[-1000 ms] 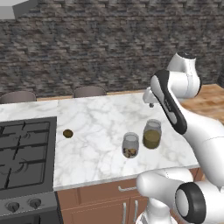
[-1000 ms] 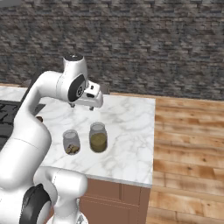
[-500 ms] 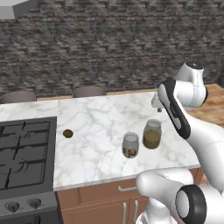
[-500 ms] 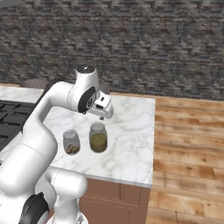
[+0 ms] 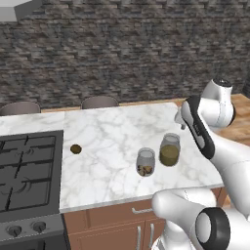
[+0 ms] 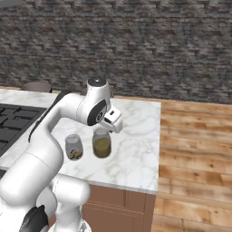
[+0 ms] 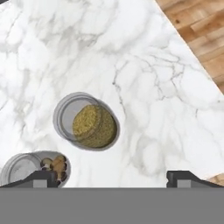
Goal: Pick the jar and jar from the dining table and place them in the open cabinet. Close the cabinet after placing the objects.
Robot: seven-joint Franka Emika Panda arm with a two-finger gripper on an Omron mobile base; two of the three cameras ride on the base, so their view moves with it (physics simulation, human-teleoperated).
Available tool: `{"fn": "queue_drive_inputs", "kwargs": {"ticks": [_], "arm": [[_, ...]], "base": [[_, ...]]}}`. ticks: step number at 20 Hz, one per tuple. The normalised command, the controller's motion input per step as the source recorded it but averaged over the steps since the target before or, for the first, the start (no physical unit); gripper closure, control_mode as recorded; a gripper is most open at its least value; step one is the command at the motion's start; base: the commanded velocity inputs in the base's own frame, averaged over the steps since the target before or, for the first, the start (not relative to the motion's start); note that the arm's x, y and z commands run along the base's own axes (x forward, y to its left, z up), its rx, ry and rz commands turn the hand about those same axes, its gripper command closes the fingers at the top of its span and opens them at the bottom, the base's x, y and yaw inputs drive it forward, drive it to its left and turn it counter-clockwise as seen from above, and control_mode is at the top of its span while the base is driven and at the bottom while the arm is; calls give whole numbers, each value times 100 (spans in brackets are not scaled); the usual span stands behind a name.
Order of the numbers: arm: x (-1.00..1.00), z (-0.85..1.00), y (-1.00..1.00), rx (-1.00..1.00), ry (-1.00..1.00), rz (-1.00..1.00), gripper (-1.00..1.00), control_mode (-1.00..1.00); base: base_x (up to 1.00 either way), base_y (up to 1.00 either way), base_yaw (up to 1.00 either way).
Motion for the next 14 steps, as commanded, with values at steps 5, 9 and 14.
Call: {"fn": "queue_drive_inputs", "kwargs": {"ticks": [5, 9, 14], "arm": [[0, -25, -4, 5, 6, -9, -100, -100], [1, -19, 0, 1, 5, -2, -100, -100], [11, -9, 0, 0, 9, 0, -100, -100]], "base": [[0, 0, 0], [0, 0, 0], [0, 0, 0]]}}
